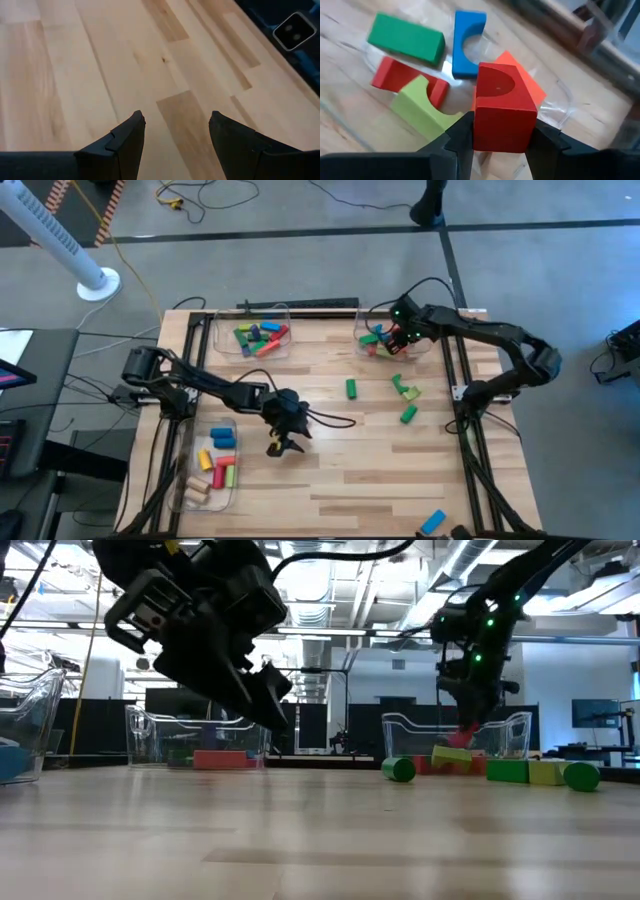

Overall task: Sort blocks by size
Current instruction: Put the red arch block into the top right transparent bin, then put the blue rectangular block into the top left transparent bin

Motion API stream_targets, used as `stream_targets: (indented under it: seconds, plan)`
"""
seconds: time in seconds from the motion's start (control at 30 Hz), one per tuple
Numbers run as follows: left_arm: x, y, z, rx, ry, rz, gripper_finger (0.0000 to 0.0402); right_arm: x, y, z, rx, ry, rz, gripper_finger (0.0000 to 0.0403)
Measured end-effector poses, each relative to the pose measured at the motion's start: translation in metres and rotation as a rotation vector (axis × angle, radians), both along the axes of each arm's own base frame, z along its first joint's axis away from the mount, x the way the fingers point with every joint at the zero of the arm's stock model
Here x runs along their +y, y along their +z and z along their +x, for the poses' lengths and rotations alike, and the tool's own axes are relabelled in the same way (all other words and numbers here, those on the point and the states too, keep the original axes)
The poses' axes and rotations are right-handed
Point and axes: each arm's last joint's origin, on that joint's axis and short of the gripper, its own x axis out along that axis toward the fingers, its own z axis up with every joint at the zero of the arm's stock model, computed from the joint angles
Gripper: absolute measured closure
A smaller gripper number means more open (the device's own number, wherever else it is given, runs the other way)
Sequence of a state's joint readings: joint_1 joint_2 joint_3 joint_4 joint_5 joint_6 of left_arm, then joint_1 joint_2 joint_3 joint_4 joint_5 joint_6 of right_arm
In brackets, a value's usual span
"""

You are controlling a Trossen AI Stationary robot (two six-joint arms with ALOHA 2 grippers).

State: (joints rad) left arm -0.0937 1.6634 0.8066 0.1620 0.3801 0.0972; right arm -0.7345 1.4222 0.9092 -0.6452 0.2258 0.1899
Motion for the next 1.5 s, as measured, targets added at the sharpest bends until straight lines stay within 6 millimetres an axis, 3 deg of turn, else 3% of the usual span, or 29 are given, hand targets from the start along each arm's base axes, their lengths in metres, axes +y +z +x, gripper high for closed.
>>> stream_targets:
  seconds: [0.13,0.3,0.47,0.73,1.03,1.5]
  plan:
    - [-0.007,0.003,0.001,-0.028,-0.014,-0.011,0.0189,-0.004,-0.013,0.005,0.040,0.013,0.029,0.0226]
    - [-0.013,0.003,0.000,-0.036,-0.036,-0.010,0.0189,-0.006,-0.018,0.007,0.048,0.022,0.033,0.0184]
    - [-0.015,0.003,0.000,-0.038,-0.040,-0.010,0.0189,-0.004,-0.007,0.004,0.016,0.021,0.003,0.0149]
    - [-0.015,0.006,0.002,-0.076,-0.037,-0.016,0.0189,0.014,0.025,-0.001,-0.080,0.056,-0.082,0.0143]
    - [-0.015,0.004,0.003,-0.062,-0.024,-0.027,0.0189,0.057,0.046,0.004,-0.151,0.146,-0.081,0.0143]
    - [-0.017,0.004,0.003,-0.065,0.009,-0.014,0.0189,0.147,0.060,0.009,-0.225,0.337,0.040,0.0143]
